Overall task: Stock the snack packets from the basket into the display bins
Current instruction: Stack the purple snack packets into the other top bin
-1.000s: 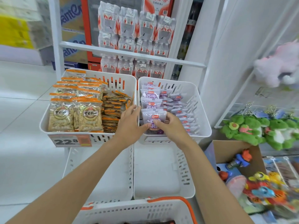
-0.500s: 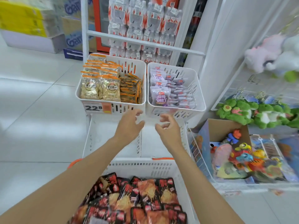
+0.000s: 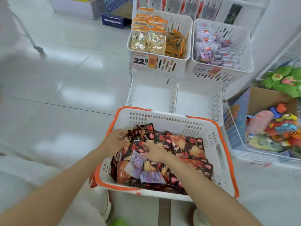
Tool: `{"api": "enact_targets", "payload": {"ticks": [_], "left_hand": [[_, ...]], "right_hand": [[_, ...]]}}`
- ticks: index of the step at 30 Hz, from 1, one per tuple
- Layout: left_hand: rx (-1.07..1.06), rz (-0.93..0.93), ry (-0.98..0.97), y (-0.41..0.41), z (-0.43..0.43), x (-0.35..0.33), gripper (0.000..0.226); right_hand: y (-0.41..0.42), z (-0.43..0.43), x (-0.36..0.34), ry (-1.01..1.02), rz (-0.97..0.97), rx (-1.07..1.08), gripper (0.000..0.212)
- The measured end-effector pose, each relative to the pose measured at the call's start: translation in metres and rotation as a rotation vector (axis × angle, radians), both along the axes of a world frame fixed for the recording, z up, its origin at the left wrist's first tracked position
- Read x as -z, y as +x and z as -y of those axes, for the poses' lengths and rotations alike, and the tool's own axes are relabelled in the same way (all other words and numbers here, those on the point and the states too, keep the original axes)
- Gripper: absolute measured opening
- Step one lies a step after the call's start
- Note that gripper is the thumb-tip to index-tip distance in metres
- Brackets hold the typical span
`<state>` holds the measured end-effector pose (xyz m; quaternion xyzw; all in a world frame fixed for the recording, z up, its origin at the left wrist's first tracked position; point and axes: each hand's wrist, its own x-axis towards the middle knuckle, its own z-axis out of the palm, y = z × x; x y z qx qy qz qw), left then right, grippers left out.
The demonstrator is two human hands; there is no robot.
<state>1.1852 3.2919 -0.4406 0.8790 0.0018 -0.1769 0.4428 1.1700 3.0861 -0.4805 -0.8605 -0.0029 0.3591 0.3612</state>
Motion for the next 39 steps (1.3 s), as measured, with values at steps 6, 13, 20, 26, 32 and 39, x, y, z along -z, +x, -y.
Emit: {"api": "enact_targets", "payload": {"ticks": [6, 13, 20, 26, 32, 39], "left_hand": [[0.081, -0.082, 0.027, -0.008, 0.002, 0.014, 0.052], [0.049, -0.143, -0.106, 0.002, 0.04, 0.03, 0.014], [-0.021, -0.186, -0.239, 0.008, 0.038, 0.04, 0.022], [-0.062, -0.259, -0.257, 0.004, 0.034, 0.047, 0.023], [-0.07, -0.284, -0.36, 0.011, 0.048, 0.024, 0.045], [0.061, -0.23, -0.519, 0.03, 0.124, -0.037, 0.044]], "right_hand": [[-0.003, -0.007, 0.024, -0.077, 0.007, -0.042, 0.038], [0.019, 0.027, -0.043, 0.139, 0.079, 0.076, 0.026], [-0.035, 0.055, -0.014, -0.228, -0.213, -0.101, 0.053], [-0.061, 0.034, 0.015, 0.031, -0.141, 0.354, 0.058], [-0.022, 0.061, -0.044, 0.333, 0.173, 0.514, 0.016], [0.023, 0.076, -0.097, 0.366, 0.417, 0.63, 0.051]]}}
